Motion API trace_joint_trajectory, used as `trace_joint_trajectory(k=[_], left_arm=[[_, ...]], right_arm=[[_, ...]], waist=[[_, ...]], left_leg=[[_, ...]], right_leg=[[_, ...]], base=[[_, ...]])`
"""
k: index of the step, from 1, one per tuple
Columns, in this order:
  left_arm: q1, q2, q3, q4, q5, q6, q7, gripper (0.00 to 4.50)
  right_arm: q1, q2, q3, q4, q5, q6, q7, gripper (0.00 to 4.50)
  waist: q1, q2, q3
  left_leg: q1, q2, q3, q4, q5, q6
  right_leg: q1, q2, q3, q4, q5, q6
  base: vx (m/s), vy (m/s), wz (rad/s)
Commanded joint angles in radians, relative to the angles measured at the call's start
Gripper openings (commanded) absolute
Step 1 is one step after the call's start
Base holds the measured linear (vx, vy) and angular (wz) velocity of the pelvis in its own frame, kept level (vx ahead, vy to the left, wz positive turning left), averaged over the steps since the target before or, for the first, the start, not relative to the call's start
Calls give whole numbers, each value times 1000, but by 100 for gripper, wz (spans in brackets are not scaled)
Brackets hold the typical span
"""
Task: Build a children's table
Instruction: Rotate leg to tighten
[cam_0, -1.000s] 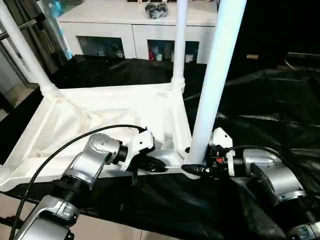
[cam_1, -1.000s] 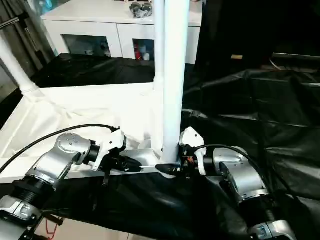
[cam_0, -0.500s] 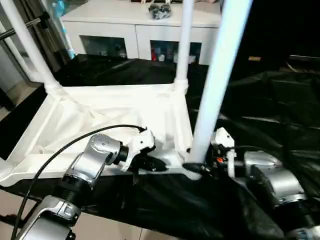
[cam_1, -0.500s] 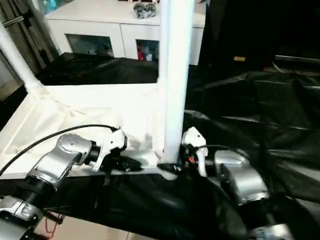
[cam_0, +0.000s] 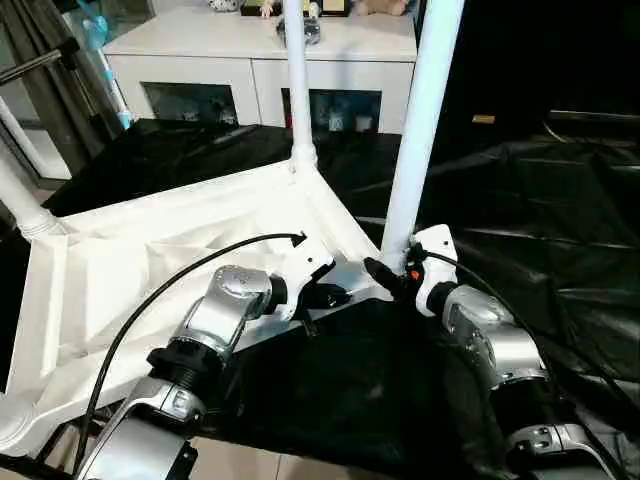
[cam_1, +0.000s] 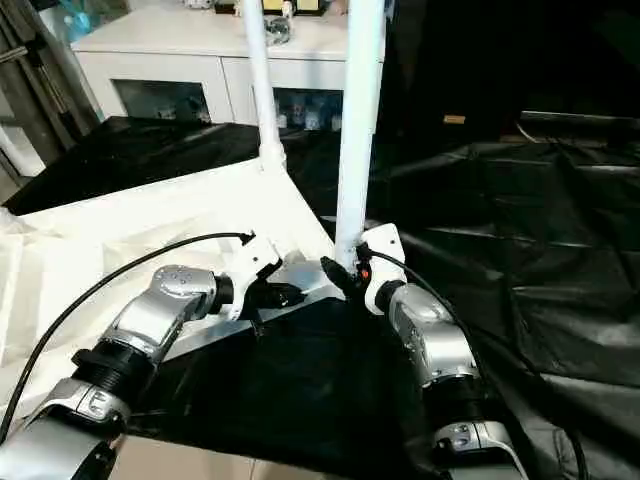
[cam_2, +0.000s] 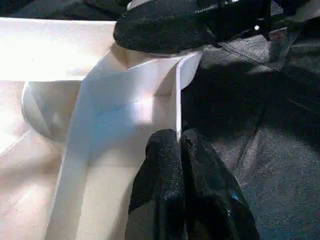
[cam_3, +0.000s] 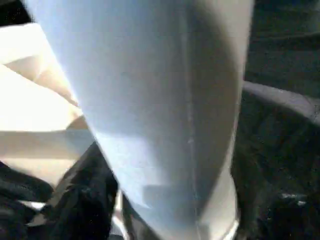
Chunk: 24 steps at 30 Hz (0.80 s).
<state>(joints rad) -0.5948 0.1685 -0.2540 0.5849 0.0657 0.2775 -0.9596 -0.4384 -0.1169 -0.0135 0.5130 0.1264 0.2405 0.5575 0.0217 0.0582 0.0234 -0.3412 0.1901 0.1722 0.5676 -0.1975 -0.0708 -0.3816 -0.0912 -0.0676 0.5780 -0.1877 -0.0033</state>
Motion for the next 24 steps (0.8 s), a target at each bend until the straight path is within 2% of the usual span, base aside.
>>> trace_joint_trajectory(k=[1,2,3,4,5,6,7,9,11,13,14,15,18,19,21,22,23,24], left_arm=[[-8,-28,-57,-21,-15,-35,-34,0],[-5,-22,-59,-25,-17,-37,-44,0],[7,-3,-66,-45,-22,-38,-78,0],[14,10,-69,-59,-27,-47,-103,0],[18,18,-71,-68,-31,-54,-119,0],[23,31,-69,-79,-40,-53,-142,0],[24,33,-68,-80,-42,-54,-147,0],[32,55,-61,-89,-52,-72,-187,0],[39,67,-59,-104,-68,-74,-224,0],[49,87,-60,-130,-87,-66,-271,0],[54,101,-64,-144,-93,-61,-292,0],[55,105,-66,-147,-93,-60,-297,0],[61,124,-74,-157,-93,-61,-315,0],[64,128,-79,-157,-87,-67,-315,0],[71,134,-86,-160,-82,-71,-326,0],[75,136,-90,-163,-81,-72,-333,0],[81,142,-93,-176,-85,-66,-348,0],[83,146,-94,-184,-90,-62,-354,0]], right_arm=[[20,63,105,-4,38,53,124,337],[24,55,108,-15,39,52,136,370],[39,22,121,-53,42,49,182,378],[46,-1,133,-73,40,51,211,381],[50,-17,142,-85,39,52,230,390],[56,-40,153,-102,41,49,265,403],[57,-45,155,-106,41,48,273,416],[64,-88,166,-133,42,43,335,423],[78,-131,172,-169,61,63,402,423],[102,-188,185,-227,88,94,501,423],[114,-215,195,-254,98,109,548,423],[117,-222,199,-260,100,112,559,423],[122,-246,211,-274,106,118,602,398],[121,-251,214,-267,98,104,602,391],[118,-251,213,-248,79,73,586,374],[118,-252,211,-245,78,71,583,361],[124,-257,207,-267,102,99,597,361],[127,-261,206,-285,116,120,610,350]], waist=[[-1,-1,-39],[-1,-1,-40],[-2,0,-41],[-1,-5,-44],[1,-2,-48],[1,-1,-50],[2,7,-50],[8,3,-51],[16,6,-50],[28,-5,-47],[30,-2,-45],[34,-5,-45],[38,-4,-42],[39,-8,-43],[39,-7,-41],[39,-10,-42],[40,-16,-42],[40,-16,-43]], left_leg=[[-11,29,-11,-74,-274,35],[-12,29,-11,-73,-266,37],[-11,30,-10,-71,-252,44],[-10,31,-8,-69,-241,50],[-14,31,-7,-63,-183,74],[-15,31,-7,-60,-162,82],[-15,31,-7,-59,-146,87],[-17,31,-4,-53,-112,109],[-15,33,-1,-51,-114,116],[-15,35,0,-52,-123,124],[-15,38,0,-54,-126,125],[-14,38,1,-54,-129,124],[-14,38,0,-56,-136,108],[-14,38,0,-55,-134,101],[-13,37,1,-55,-135,93],[-14,36,1,-55,-132,92],[-16,36,-1,-56,-117,94],[-16,36,0,-55,-110,98]], right_leg=[[39,-48,34,-76,-266,-197],[40,-48,35,-74,-249,-202],[42,-47,35,-71,-215,-212],[42,-47,36,-69,-189,-219],[46,-48,35,-58,-102,-245],[47,-48,35,-55,-72,-254],[46,-48,34,-52,-49,-262],[50,-45,31,-46,8,-281],[49,-45,30,-47,-1,-284],[50,-47,33,-45,-44,-281],[48,-49,33,-47,-61,-279],[47,-49,33,-49,-90,-271],[43,-49,35,-52,-128,-260],[42,-50,35,-52,-136,-256],[40,-50,36,-53,-147,-254],[42,-51,36,-53,-147,-252],[45,-51,36,-50,-147,-247],[44,-50,36,-50,-142,-246]], base=[[0,0,0],[0,0,0],[0,0,0],[0,0,0],[0,0,0],[51,-14,5],[0,0,0],[0,0,0],[0,0,0],[0,0,0],[0,0,0],[0,0,0],[0,0,0],[0,0,0],[0,0,0],[0,0,0],[0,0,0],[0,0,0]])
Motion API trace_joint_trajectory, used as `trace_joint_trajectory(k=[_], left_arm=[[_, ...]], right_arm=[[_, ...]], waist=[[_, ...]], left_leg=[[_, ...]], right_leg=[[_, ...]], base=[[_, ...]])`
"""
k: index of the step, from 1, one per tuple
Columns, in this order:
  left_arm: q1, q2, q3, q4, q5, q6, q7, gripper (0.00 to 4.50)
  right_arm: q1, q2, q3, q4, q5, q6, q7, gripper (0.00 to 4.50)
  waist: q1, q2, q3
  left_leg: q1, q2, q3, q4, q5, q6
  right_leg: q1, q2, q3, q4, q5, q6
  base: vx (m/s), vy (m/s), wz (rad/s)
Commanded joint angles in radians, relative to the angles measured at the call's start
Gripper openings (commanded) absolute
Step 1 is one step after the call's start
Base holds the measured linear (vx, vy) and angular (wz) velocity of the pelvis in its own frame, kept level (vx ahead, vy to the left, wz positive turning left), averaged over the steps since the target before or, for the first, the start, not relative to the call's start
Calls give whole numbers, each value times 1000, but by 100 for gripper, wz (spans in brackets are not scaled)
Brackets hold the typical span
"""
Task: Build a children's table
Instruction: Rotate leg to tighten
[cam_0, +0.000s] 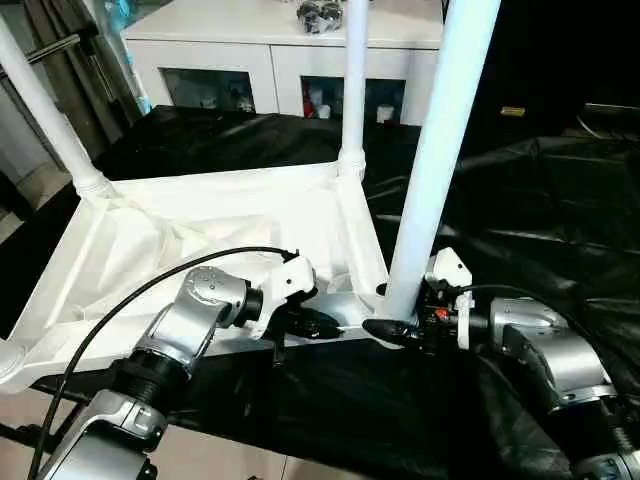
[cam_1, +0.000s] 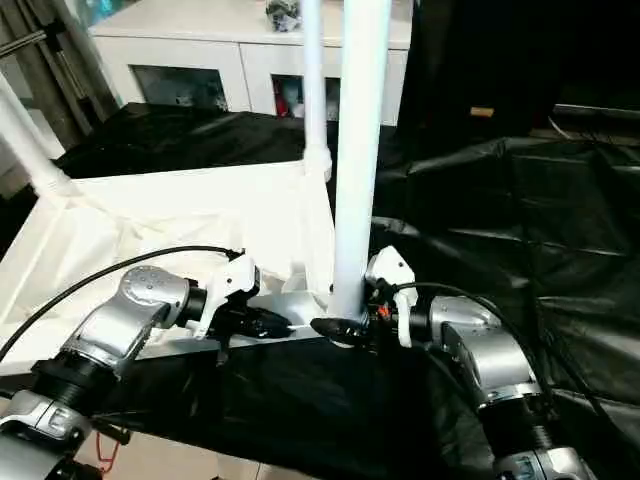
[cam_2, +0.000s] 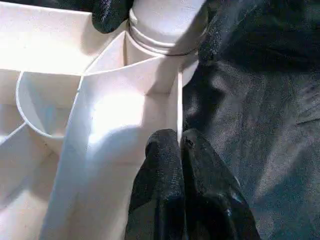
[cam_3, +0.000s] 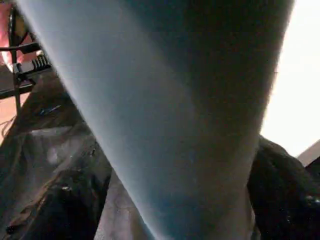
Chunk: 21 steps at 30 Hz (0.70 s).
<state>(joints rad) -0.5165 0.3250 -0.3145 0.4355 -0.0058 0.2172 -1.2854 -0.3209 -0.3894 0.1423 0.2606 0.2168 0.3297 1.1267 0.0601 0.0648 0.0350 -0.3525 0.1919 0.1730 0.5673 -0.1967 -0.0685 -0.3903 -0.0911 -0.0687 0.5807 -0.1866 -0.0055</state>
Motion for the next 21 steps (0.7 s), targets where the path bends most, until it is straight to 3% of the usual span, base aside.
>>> trace_joint_trajectory(k=[1,4,6,7,9,10,11,12,14,16,20,21], left_arm=[[5,-8,-34,-36,-20,-1,-31,0],[7,1,-38,-41,-24,0,-44,0],[7,-2,-38,-33,-24,-1,-42,0],[6,-7,-39,-27,-23,-2,-38,0],[7,-11,-39,-26,-24,0,-34,0],[7,-14,-37,-26,-26,1,-31,0],[8,-16,-34,-29,-28,4,-28,0],[9,-19,-29,-32,-32,11,-24,0],[3,-39,-14,-25,-28,30,22,0],[-9,-70,2,-5,-23,54,80,0],[-56,-156,34,66,10,95,260,0],[-65,-172,39,78,15,106,290,0]], right_arm=[[12,10,53,-40,28,37,47,346],[18,2,65,-60,31,50,74,320],[22,3,71,-55,23,40,72,305],[24,10,74,-47,22,36,69,291],[27,18,74,-40,27,38,65,282],[29,24,73,-36,30,39,62,276],[30,29,72,-35,35,43,57,273],[32,37,71,-33,38,50,49,271],[36,74,66,-25,40,59,8,266],[35,120,53,-4,29,48,-61,264],[-1,234,6,99,-23,22,-296,262],[-13,257,-1,125,-41,12,-354,261]], waist=[[2,-22,-56],[4,-23,-57],[4,-14,-57],[3,-20,-56],[4,-18,-56],[3,-26,-56],[4,-22,-55],[3,-29,-54],[5,-21,-53],[1,-25,-51],[-9,-25,-40],[-13,-30,-41]], left_leg=[[-3,35,-1,-52,-94,102],[-5,34,0,-49,-76,115],[-4,34,0,-47,-82,115],[-4,34,0,-49,-92,111],[-3,33,0,-49,-105,104],[-4,33,1,-49,-106,103],[-3,33,0,-50,-113,98],[-4,33,1,-50,-113,98],[-4,32,0,-51,-119,92],[-4,31,0,-53,-136,78],[0,27,-4,-62,-220,31],[5,28,-6,-63,-239,13]], right_leg=[[52,-49,38,-50,-120,-246],[52,-48,37,-45,-83,-256],[50,-48,36,-45,-73,-262],[51,-48,36,-47,-81,-263],[52,-49,36,-48,-105,-260],[52,-48,37,-49,-109,-258],[51,-49,37,-50,-133,-251],[52,-49,37,-51,-139,-248],[50,-50,38,-52,-167,-240],[49,-51,38,-58,-207,-227],[40,-51,40,-74,-376,-185],[35,-53,40,-77,-418,-170]], base=[[0,0,0],[0,0,0],[0,0,0],[0,0,0],[0,0,0],[0,0,0],[0,0,0],[0,0,0],[0,0,0],[0,0,0],[0,0,0],[0,0,0]])
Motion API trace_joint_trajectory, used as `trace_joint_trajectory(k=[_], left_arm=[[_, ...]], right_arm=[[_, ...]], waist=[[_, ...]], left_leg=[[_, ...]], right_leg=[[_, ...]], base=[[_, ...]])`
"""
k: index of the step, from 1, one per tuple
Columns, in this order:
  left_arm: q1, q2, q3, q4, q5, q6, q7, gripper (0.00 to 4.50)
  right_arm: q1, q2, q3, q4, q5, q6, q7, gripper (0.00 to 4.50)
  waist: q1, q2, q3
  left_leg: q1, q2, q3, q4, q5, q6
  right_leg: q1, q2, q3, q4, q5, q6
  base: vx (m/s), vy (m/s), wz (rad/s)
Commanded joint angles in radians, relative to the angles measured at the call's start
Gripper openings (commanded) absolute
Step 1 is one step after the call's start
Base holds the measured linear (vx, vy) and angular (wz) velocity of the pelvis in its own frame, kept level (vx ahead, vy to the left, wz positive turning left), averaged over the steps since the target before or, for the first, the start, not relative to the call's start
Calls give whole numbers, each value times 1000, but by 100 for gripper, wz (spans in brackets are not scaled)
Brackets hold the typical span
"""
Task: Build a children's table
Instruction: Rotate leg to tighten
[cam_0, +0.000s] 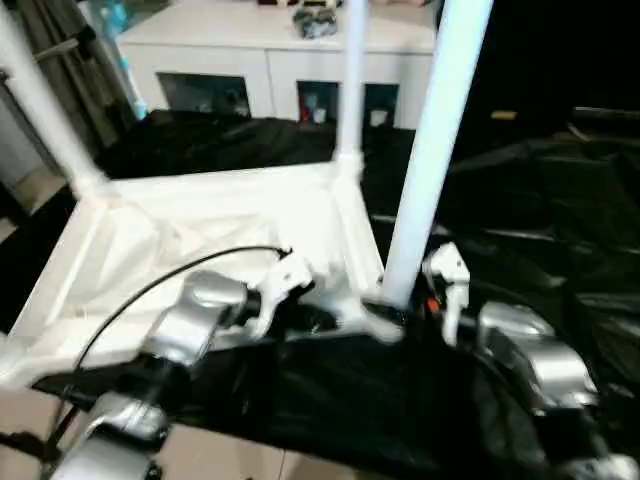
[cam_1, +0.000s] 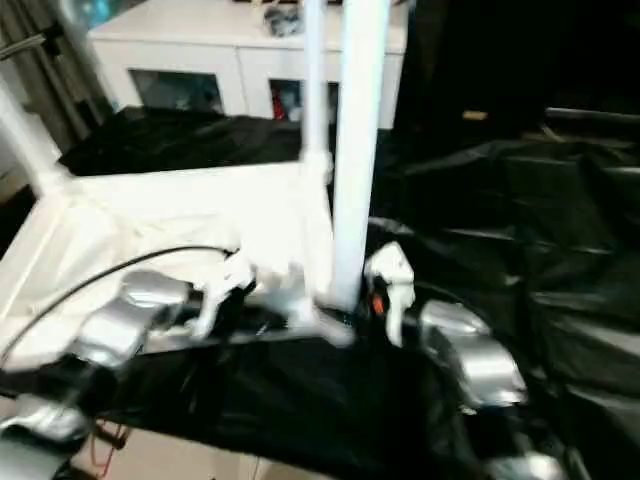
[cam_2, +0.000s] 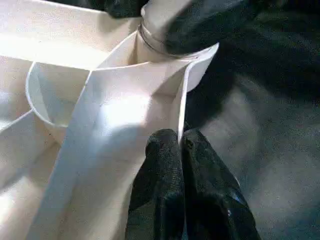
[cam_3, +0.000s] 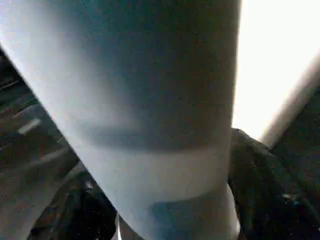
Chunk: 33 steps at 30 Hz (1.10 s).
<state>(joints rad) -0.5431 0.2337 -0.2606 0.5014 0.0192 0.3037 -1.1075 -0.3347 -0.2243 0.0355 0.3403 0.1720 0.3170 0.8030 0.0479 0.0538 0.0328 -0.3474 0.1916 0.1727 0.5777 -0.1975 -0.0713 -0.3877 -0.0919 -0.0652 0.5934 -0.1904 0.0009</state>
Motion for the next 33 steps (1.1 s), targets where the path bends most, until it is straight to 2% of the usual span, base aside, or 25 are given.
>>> trace_joint_trajectory(k=[1,2,5,6,7,8,10,11,13,14,15,16,18,19,20,21,22,23,24,25,28,30,31,32,33], left_arm=[[-46,-99,-12,22,-5,29,140,0],[-54,-119,-7,33,-1,37,171,0],[-57,-139,-10,40,-1,34,181,0],[-58,-152,-13,43,-1,30,183,0],[-57,-156,-16,43,0,28,180,0],[-49,-157,-26,33,0,24,163,0],[-41,-150,-32,19,-3,20,143,0],[-35,-139,-35,8,-5,13,123,0],[-32,-127,-32,3,-4,8,116,0],[-25,-101,-36,-1,3,-13,102,0],[-21,-86,-39,-3,5,-22,91,0],[-20,-83,-39,-4,5,-23,88,0],[-16,-65,-42,-10,-1,-31,61,0],[-13,-52,-43,-19,-4,-32,43,0],[-13,-49,-43,-20,-5,-32,39,0],[-11,-33,-43,-30,-9,-26,17,0],[-11,-31,-43,-31,-9,-25,14,0],[-5,10,-49,-44,-10,-28,-45,0],[-3,18,-51,-46,-11,-34,-58,0],[-1,27,-52,-48,-16,-37,-77,0],[5,59,-60,-57,-32,-45,-143,0],[8,77,-66,-64,-37,-48,-177,0],[8,79,-66,-65,-38,-47,-181,0],[8,86,-66,-69,-41,-45,-192,0],[7,92,-66,-70,-44,-44,-195,0]], right_arm=[[-15,116,97,78,-14,18,-91,260],[-37,142,86,121,-40,6,-174,260],[-67,167,76,175,-68,-20,-261,260],[-88,180,68,208,-84,-39,-306,260],[-93,185,64,216,-84,-43,-308,291],[-93,193,48,202,-55,-30,-270,291],[-86,195,38,177,-27,-13,-230,312],[-80,192,36,153,-15,1,-195,330],[-75,184,49,137,-16,0,-163,331],[-61,139,93,104,-31,-25,-91,337],[-52,109,114,84,-37,-40,-52,352],[-50,101,118,79,-38,-43,-42,369],[-38,51,133,56,-27,-74,22,369],[-29,23,138,36,-13,-78,72,369],[-27,18,139,32,-9,-78,83,369],[-17,-12,145,7,8,-71,141,369],[-16,-15,145,4,10,-69,148,369],[2,-71,149,-54,53,-32,279,369],[3,-82,153,-59,53,-34,301,369],[4,-98,159,-64,53,-32,331,369],[5,-146,180,-77,63,-12,412,369],[3,-165,189,-84,73,1,445,355],[2,-166,190,-85,74,2,449,336],[0,-169,192,-87,78,10,458,336],[-2,-173,197,-92,86,22,471,334]], waist=[[-2,-17,-37],[-13,-10,-35],[-24,-12,-38],[-25,-10,-41],[-24,4,-41],[-26,-7,-42],[-24,-6,-46],[-24,-12,-47],[-22,-1,-51],[-22,-2,-53],[-20,-3,-55],[-19,1,-55],[-15,-5,-53],[-16,-11,-51],[-12,-7,-51],[-13,-14,-48],[-13,-14,-48],[-8,-9,-47],[-7,-9,-47],[-7,-4,-48],[-3,-7,-49],[2,-11,-50],[1,-24,-50],[8,-18,-51],[9,-19,-51]], left_leg=[[1,26,-7,-75,-251,9],[0,25,-11,-78,-289,-5],[-1,22,-13,-77,-316,-2],[-1,23,-13,-78,-309,2],[-1,22,-13,-77,-308,4],[-5,23,-12,-77,-300,13],[-8,23,-10,-75,-269,31],[-10,24,-9,-74,-258,39],[-10,26,-9,-70,-207,53],[-11,26,-8,-68,-198,60],[-12,26,-8,-66,-183,64],[-13,26,-6,-64,-168,75],[-12,26,-5,-64,-172,82],[-13,27,-3,-65,-180,84],[-10,29,-5,-67,-195,81],[-12,29,-3,-67,-199,82],[-12,29,-3,-67,-199,82],[-10,31,-6,-70,-213,85],[-11,33,-4,-69,-206,91],[-10,33,-4,-69,-206,87],[-10,32,-3,-67,-188,84],[-12,33,-4,-66,-175,92],[-13,35,0,-64,-163,100],[-11,35,-2,-64,-147,99],[-11,35,-1,-63,-143,99]], right_leg=[[31,-51,35,-93,-434,-170],[32,-51,33,-97,-462,-152],[31,-50,33,-102,-465,-140],[31,-50,34,-100,-435,-148],[31,-48,34,-97,-408,-158],[34,-47,35,-96,-373,-166],[40,-46,36,-89,-313,-182],[41,-45,37,-87,-293,-188],[44,-47,36,-78,-207,-216],[47,-44,34,-77,-173,-224],[50,-45,34,-73,-148,-230],[50,-44,34,-71,-112,-240],[52,-45,33,-70,-119,-248],[50,-47,34,-74,-147,-248],[51,-48,34,-74,-184,-243],[48,-47,35,-77,-198,-240],[48,-47,35,-77,-198,-240],[51,-46,35,-78,-225,-233],[48,-44,35,-76,-210,-237],[47,-45,33,-76,-200,-244],[48,-46,34,-73,-189,-253],[51,-46,34,-68,-177,-255],[48,-46,35,-69,-165,-257],[48,-49,35,-66,-169,-258],[46,-49,35,-66,-170,-257]], base=[[0,0,0],[0,0,0],[0,0,0],[0,0,0],[0,0,0],[0,0,0],[0,0,0],[0,0,0],[0,0,0],[0,0,0],[0,0,0],[0,0,0],[0,0,0],[0,0,0],[0,0,0],[0,0,0],[0,0,0],[0,0,0],[0,0,0],[0,0,0],[0,0,0],[0,0,0],[0,0,0],[0,0,0],[0,0,0]])
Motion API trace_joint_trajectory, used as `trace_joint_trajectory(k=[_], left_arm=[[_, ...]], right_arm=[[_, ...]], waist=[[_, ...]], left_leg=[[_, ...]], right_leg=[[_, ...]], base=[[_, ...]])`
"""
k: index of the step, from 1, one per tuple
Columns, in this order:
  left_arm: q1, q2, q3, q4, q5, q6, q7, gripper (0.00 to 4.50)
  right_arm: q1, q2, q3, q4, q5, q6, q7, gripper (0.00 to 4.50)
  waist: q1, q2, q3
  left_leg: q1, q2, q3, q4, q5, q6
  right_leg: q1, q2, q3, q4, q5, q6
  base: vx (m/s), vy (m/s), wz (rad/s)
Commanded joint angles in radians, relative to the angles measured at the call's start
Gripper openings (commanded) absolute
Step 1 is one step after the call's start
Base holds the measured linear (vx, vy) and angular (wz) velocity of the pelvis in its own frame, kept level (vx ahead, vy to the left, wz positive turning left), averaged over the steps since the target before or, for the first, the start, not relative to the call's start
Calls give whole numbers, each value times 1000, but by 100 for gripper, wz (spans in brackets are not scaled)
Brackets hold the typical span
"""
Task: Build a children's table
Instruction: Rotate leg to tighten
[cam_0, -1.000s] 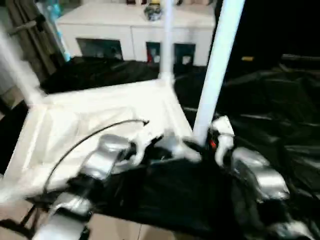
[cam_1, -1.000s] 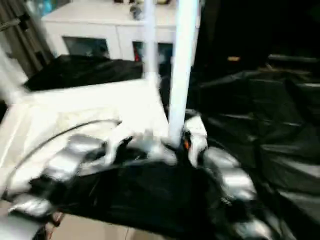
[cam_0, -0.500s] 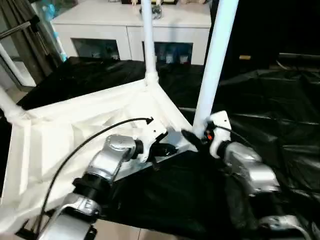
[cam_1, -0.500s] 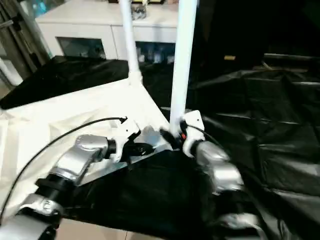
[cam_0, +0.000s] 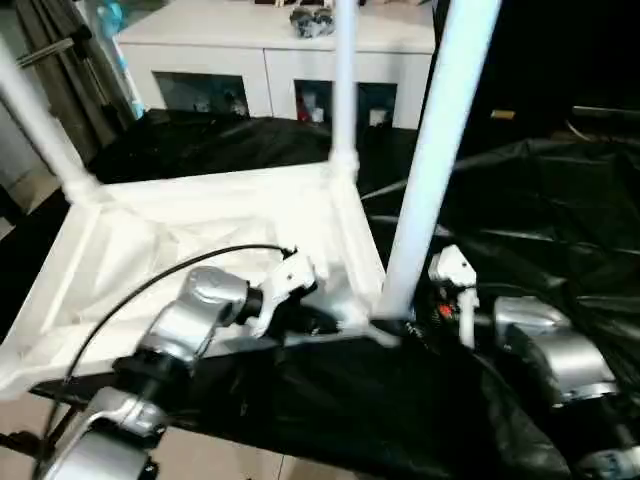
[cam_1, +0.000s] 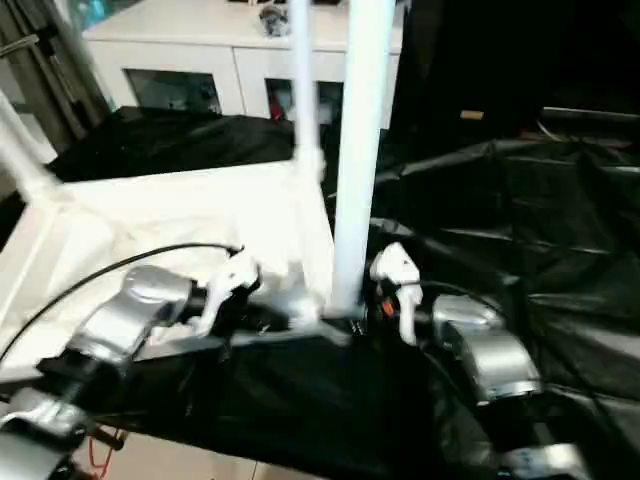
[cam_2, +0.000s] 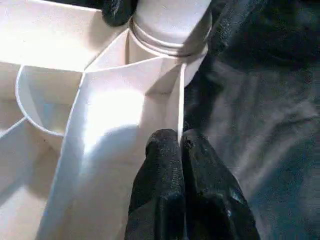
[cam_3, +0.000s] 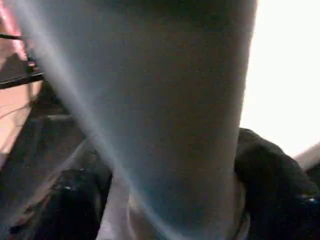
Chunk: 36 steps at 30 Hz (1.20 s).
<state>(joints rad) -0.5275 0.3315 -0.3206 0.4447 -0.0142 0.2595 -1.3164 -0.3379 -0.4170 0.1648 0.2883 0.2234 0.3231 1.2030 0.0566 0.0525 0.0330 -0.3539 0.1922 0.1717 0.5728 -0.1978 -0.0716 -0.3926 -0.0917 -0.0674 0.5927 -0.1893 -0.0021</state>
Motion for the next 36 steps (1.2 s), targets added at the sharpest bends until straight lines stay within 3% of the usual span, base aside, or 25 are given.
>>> trace_joint_trajectory(k=[1,4,9,12,14,17,18,19,20,22,24,27,28,29,32,33,34,35,36], left_arm=[[-9,0,-7,-13,-11,0,12,0],[-9,12,-10,-7,-11,-4,2,0],[-6,12,-10,-9,-14,1,-4,0],[-5,6,-4,-4,-16,8,20,0],[-6,-5,1,2,-14,11,45,0],[-17,-40,15,25,0,26,129,0],[-35,-78,38,40,7,55,214,0],[-35,-78,38,40,7,55,214,0],[-45,-98,51,48,9,67,258,0],[-53,-116,59,56,11,76,292,0],[-66,-161,69,79,19,92,372,0],[-72,-205,68,98,33,100,436,0],[-73,-219,68,101,39,103,457,0],[-74,-245,63,105,53,106,491,0],[-73,-255,57,107,67,100,513,0],[-72,-257,49,113,81,85,525,0],[-70,-257,45,117,86,74,530,0],[-68,-256,46,117,82,61,527,0],[-69,-256,48,118,77,51,521,0]], right_arm=[[0,17,71,-44,40,23,80,327],[-4,16,88,-41,27,25,102,297],[5,11,99,-60,41,56,125,274],[15,8,109,-73,46,68,131,272],[21,14,106,-72,42,60,118,272],[29,57,74,-48,24,31,28,272],[23,115,42,-8,1,-1,-90,272],[23,115,42,-8,1,-1,-90,270],[16,142,29,18,-8,-5,-142,268],[11,164,22,39,-17,-17,-182,262],[-7,223,5,97,-36,-19,-291,259],[-22,283,-21,148,-54,-29,-408,256],[-29,304,-29,169,-67,-41,-456,254],[-47,349,-48,219,-100,-60,-570,254],[-60,372,-58,252,-123,-90,-638,254],[-74,389,-72,284,-131,-119,-680,254],[-83,397,-85,298,-123,-132,-687,309],[-86,401,-101,294,-104,-136,-677,323],[-87,404,-117,288,-84,-130,-656,325]], waist=[[2,-16,-51],[6,-11,-54],[8,-27,-54],[10,-17,-53],[9,-20,-53],[9,-22,-52],[6,-35,-50],[4,-30,-47],[-1,-30,-43],[-3,-30,-42],[-9,-28,-41],[-20,-32,-36],[-23,-45,-39],[-22,-37,-41],[-30,-36,-39],[-29,-30,-40],[-34,-34,-40],[-33,-31,-41],[-33,-36,-41]], left_leg=[[-4,35,0,-58,-142,98],[-6,34,-1,-54,-116,99],[-7,33,1,-53,-111,102],[-5,33,1,-52,-108,101],[-6,32,2,-52,-118,97],[-5,33,2,-53,-124,91],[-7,32,2,-55,-128,85],[-8,32,2,-57,-141,77],[-4,29,0,-61,-186,52],[-1,29,-3,-64,-211,40],[-4,28,-5,-66,-222,34],[0,26,-6,-69,-262,28],[1,25,-6,-69,-268,30],[1,27,-8,-69,-258,27],[1,28,-10,-73,-283,15],[1,27,-12,-75,-288,14],[-1,27,-11,-75,-301,15],[2,27,-10,-74,-309,17],[1,27,-9,-74,-307,20]], right_leg=[[50,-49,38,-65,-171,-255],[49,-46,37,-56,-103,-268],[51,-48,38,-57,-124,-260],[48,-48,39,-57,-131,-256],[49,-47,39,-59,-135,-255],[47,-49,40,-61,-151,-251],[47,-49,40,-63,-173,-243],[43,-50,40,-65,-206,-239],[43,-51,39,-77,-318,-207],[41,-51,39,-83,-367,-185],[41,-50,40,-83,-366,-178],[38,-50,39,-92,-416,-166],[39,-50,38,-95,-431,-156],[38,-53,40,-90,-422,-158],[33,-51,39,-95,-419,-153],[36,-50,38,-93,-413,-152],[34,-50,39,-95,-408,-153],[33,-50,40,-97,-399,-156],[34,-49,40,-96,-391,-158]], base=[[0,0,0],[0,0,0],[0,0,0],[0,0,0],[0,0,0],[0,0,0],[0,0,0],[0,0,0],[0,0,0],[0,0,0],[0,0,0],[0,0,0],[0,0,0],[0,0,0],[0,0,0],[0,0,0],[0,0,0],[0,0,0],[0,0,0]])
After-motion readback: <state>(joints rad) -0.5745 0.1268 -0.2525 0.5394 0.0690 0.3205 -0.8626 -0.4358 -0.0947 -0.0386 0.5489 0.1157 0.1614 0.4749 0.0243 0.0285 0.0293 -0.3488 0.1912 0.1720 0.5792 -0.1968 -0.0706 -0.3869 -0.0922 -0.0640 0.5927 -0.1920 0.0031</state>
